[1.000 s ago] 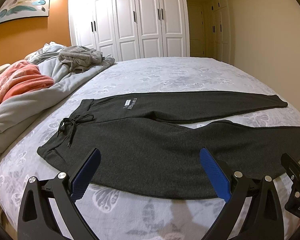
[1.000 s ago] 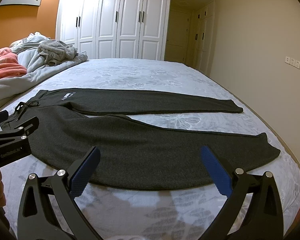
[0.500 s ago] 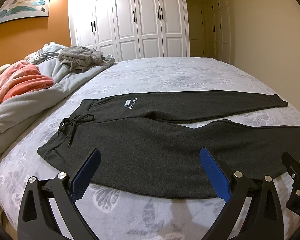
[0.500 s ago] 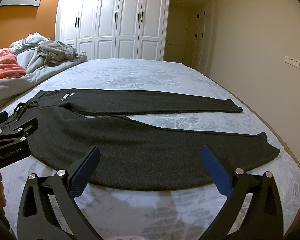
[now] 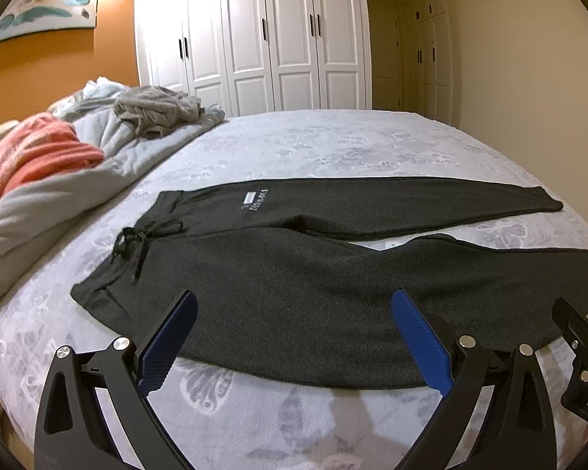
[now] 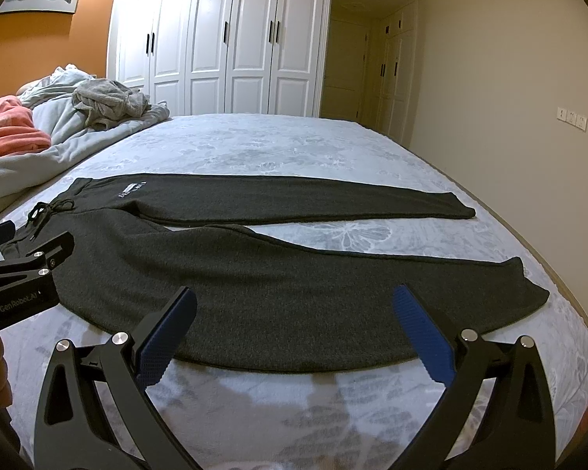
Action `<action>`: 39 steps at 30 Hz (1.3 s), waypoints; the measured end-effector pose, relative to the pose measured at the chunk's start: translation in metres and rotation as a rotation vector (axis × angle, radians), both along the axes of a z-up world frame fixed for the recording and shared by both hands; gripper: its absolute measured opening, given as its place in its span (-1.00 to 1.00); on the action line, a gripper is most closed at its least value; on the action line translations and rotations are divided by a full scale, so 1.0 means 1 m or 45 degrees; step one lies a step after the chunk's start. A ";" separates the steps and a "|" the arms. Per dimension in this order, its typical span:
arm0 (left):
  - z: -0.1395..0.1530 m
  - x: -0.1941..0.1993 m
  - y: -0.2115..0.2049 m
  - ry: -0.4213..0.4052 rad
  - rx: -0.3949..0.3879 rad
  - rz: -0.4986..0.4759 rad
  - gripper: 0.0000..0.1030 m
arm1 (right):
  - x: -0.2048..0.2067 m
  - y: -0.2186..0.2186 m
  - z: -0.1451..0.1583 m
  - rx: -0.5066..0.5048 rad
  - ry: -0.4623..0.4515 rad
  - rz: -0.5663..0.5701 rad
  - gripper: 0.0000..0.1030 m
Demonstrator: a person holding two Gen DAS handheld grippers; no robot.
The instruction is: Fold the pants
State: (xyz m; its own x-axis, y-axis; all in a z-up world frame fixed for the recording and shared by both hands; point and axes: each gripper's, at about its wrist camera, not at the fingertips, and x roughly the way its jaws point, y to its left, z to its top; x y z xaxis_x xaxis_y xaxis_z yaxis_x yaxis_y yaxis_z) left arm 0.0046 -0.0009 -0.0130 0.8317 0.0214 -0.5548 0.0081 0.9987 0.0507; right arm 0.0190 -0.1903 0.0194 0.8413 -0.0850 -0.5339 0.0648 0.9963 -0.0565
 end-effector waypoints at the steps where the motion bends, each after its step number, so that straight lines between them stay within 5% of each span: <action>1: 0.000 0.002 0.003 0.029 -0.033 -0.010 0.90 | 0.001 -0.002 0.000 0.004 0.004 -0.002 0.91; 6: 0.008 0.027 0.032 0.191 -0.206 -0.019 0.90 | 0.026 -0.045 0.009 0.047 0.110 -0.052 0.91; 9: 0.026 0.054 0.069 0.208 -0.309 0.012 0.90 | 0.057 -0.114 0.033 0.043 0.139 -0.127 0.91; 16: 0.033 0.182 0.194 0.291 -0.320 0.343 0.89 | 0.147 -0.273 0.037 0.028 0.201 -0.410 0.91; 22: -0.001 0.299 0.278 0.368 -0.464 0.607 0.88 | 0.260 -0.386 -0.001 0.337 0.275 -0.547 0.91; 26: -0.034 0.352 0.294 0.449 -0.599 0.659 0.88 | 0.318 -0.401 -0.023 0.398 0.301 -0.553 0.91; 30: -0.067 0.381 0.296 0.489 -0.710 0.721 0.88 | 0.373 -0.402 -0.057 0.302 0.402 -0.606 0.91; 34: -0.071 0.395 0.274 0.459 -0.489 0.673 0.82 | 0.393 -0.400 -0.085 0.271 0.501 -0.618 0.88; 35: -0.072 0.396 0.271 0.446 -0.439 0.662 0.45 | 0.393 -0.396 -0.085 0.247 0.466 -0.604 0.63; 38: -0.068 0.395 0.271 0.443 -0.384 0.633 -0.51 | 0.389 -0.390 -0.074 0.272 0.430 -0.565 -0.91; 39: -0.063 0.390 0.276 0.431 -0.425 0.622 -0.55 | 0.387 -0.390 -0.068 0.309 0.410 -0.555 -0.91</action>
